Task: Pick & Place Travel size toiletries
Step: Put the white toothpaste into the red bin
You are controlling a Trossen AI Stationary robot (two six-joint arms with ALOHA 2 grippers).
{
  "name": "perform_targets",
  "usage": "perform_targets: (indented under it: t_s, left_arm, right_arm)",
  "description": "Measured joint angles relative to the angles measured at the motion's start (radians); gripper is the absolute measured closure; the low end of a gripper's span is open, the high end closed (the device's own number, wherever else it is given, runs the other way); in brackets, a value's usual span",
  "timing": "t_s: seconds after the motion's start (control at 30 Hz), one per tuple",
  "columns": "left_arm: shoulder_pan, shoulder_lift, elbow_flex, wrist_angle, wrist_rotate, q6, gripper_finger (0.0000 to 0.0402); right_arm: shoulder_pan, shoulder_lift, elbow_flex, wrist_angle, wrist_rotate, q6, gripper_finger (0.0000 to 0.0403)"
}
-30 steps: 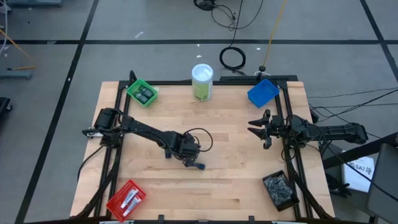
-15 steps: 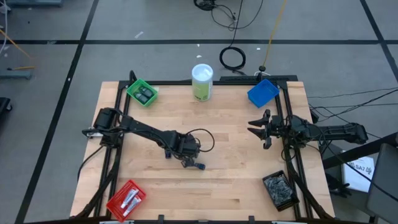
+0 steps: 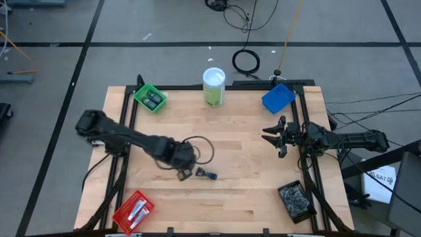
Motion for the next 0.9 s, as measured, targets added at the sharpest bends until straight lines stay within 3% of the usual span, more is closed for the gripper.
perform_targets:
  t_s: [0.33,0.63,0.83,0.9]
  left_arm:
    - [-0.279,-0.160,0.000,-0.246,0.127,-0.348,0.0397]
    - [-0.628,-0.174,0.000,-0.209,0.178,-0.760,0.0399]
    - [-0.733,-0.174,0.000,-0.101,0.397,-0.998,0.0400]
    - [-0.743,-0.174,0.000,-0.087,0.406,-1.049,0.0400]
  right_arm:
    - [0.000,0.000,0.000,-0.002,0.000,-0.003,0.0268]
    - [0.000,0.000,0.000,-0.002,0.000,-0.002,0.0268]
    - [0.000,0.000,0.000,-0.001,0.000,-0.001,0.0268]
    - [0.000,0.000,0.000,-0.001,0.000,-0.001,0.0268]
